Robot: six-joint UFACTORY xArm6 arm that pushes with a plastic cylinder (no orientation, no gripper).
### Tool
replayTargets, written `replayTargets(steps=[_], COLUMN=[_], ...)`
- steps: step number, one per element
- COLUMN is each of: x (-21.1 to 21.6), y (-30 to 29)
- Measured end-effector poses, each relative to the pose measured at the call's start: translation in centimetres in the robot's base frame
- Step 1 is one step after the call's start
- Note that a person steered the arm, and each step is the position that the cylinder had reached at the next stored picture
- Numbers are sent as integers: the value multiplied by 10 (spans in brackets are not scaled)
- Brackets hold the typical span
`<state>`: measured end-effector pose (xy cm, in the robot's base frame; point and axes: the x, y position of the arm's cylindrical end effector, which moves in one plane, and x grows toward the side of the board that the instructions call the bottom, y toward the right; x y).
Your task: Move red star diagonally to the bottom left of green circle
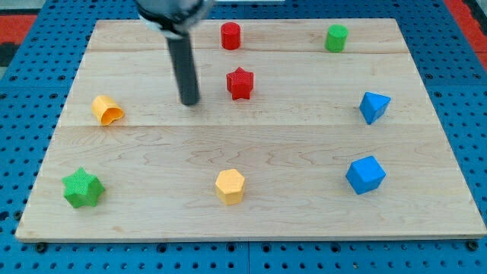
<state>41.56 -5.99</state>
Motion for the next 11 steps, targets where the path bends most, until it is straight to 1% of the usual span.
replayTargets(steps=[1,2,3,4,5,6,7,9,11], x=[-6,-40,-55,-28,-27,-72,-89,-94,-94], y=[33,49,66,70,9,-6,1,66,89])
